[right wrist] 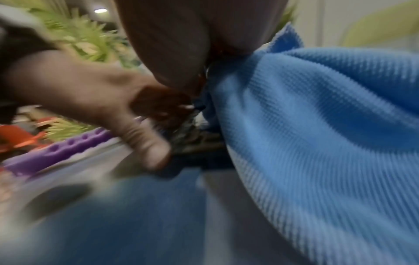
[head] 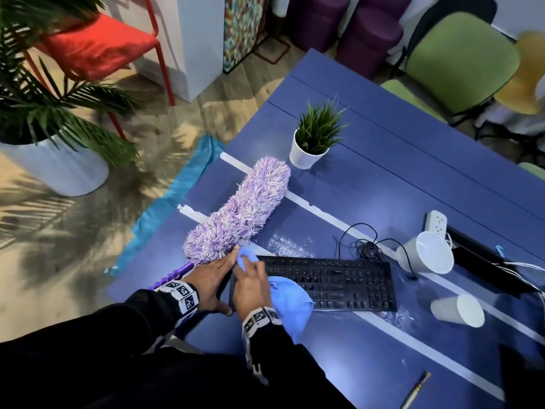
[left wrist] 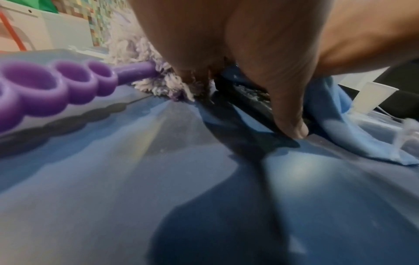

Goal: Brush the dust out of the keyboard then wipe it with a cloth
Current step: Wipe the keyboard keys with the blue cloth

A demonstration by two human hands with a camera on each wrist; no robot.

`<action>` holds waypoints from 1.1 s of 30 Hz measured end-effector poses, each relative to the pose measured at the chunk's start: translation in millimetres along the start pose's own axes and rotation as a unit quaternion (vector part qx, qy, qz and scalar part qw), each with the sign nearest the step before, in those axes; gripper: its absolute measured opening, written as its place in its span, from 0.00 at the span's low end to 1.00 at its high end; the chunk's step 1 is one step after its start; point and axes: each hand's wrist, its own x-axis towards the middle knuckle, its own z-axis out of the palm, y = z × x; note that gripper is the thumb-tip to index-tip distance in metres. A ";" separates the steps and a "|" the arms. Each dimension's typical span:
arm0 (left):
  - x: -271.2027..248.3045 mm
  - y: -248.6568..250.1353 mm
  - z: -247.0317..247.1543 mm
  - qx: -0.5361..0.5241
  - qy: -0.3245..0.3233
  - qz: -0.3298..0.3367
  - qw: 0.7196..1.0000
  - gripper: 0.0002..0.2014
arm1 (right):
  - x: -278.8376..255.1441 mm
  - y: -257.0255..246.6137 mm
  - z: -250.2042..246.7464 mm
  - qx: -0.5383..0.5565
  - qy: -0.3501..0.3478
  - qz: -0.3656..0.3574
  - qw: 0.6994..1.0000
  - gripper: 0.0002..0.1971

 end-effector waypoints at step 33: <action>9.8 7.9 -7.2 0.112 -0.038 0.003 0.993 0.70 | -93.1 112.8 -27.4 -0.092 -0.022 -0.055 0.994 0.27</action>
